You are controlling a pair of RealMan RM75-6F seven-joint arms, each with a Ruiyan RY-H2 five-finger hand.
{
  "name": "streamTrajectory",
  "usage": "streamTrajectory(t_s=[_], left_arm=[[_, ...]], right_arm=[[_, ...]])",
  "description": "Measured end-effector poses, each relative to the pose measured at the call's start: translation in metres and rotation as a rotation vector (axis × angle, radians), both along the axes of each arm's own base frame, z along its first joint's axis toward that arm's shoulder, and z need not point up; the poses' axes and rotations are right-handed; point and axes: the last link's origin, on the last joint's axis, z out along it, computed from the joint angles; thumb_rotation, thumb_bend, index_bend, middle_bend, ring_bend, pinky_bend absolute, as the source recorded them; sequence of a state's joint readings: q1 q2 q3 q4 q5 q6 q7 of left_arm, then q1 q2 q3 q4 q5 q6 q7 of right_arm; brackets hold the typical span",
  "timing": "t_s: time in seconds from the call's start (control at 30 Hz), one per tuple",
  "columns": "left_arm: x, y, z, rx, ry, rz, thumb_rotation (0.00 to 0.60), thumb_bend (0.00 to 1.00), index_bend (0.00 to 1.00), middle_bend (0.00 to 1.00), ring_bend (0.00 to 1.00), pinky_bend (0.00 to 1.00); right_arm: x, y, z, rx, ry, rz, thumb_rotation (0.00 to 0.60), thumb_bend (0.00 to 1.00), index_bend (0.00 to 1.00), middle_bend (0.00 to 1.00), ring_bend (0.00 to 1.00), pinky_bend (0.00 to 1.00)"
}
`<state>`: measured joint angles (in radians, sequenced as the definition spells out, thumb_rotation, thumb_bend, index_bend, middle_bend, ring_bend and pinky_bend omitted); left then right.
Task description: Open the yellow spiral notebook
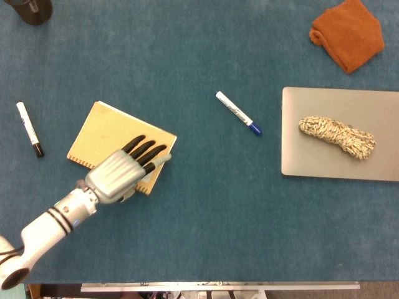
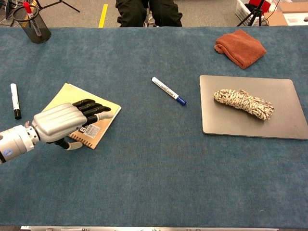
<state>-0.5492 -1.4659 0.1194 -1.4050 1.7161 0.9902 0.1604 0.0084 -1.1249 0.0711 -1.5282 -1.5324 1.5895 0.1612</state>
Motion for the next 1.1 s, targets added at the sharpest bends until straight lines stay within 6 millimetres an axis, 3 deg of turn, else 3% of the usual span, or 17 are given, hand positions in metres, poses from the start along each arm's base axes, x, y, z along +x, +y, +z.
streamTrajectory(t_s=[0.3, 0.47, 0.53, 0.6, 0.77, 0.83, 0.93, 1.1], left_arm=[[0.028, 0.034, -0.009, 0.056, 0.006, -0.009, 0.6, 0.24, 0.0, 0.0, 0.0, 0.0], [0.037, 0.049, -0.002, 0.114, 0.0, 0.018, 0.584, 0.24, 0.0, 0.0, 0.0, 0.0], [0.039, 0.051, 0.005, 0.124, -0.016, 0.04, 0.516, 0.24, 0.0, 0.0, 0.0, 0.0], [0.04, 0.054, 0.014, 0.13, -0.041, 0.082, 0.381, 0.24, 0.01, 0.01, 0.0, 0.0], [0.04, 0.065, 0.033, 0.129, -0.131, 0.223, 0.117, 0.21, 0.25, 0.19, 0.02, 0.0], [0.039, 0.069, 0.036, 0.119, -0.163, 0.277, 0.054, 0.2, 0.28, 0.22, 0.03, 0.0], [0.037, 0.077, 0.038, 0.088, -0.194, 0.359, 0.005, 0.18, 0.29, 0.24, 0.03, 0.0], [0.032, 0.091, 0.037, 0.073, -0.179, 0.421, 0.0, 0.17, 0.29, 0.25, 0.03, 0.0]], right_arm=[[-0.007, 0.005, 0.004, -0.016, -0.009, -0.014, 0.6, 0.19, 0.16, 0.21, 0.1, 0.18], [-0.01, 0.007, 0.006, -0.024, -0.012, -0.017, 0.6, 0.19, 0.16, 0.21, 0.1, 0.18], [-0.01, 0.007, 0.006, -0.024, -0.014, -0.016, 0.6, 0.19, 0.16, 0.21, 0.1, 0.18], [-0.011, 0.007, 0.005, -0.021, -0.016, -0.014, 0.6, 0.19, 0.16, 0.21, 0.1, 0.18], [-0.011, 0.005, 0.003, -0.017, -0.024, -0.007, 0.6, 0.19, 0.16, 0.21, 0.1, 0.18], [-0.011, 0.005, 0.002, -0.016, -0.026, -0.006, 0.6, 0.19, 0.16, 0.21, 0.1, 0.18], [-0.013, 0.006, 0.002, -0.017, -0.027, -0.009, 0.6, 0.19, 0.16, 0.21, 0.1, 0.18], [-0.015, 0.008, 0.005, -0.023, -0.026, -0.014, 0.6, 0.19, 0.16, 0.21, 0.1, 0.18]])
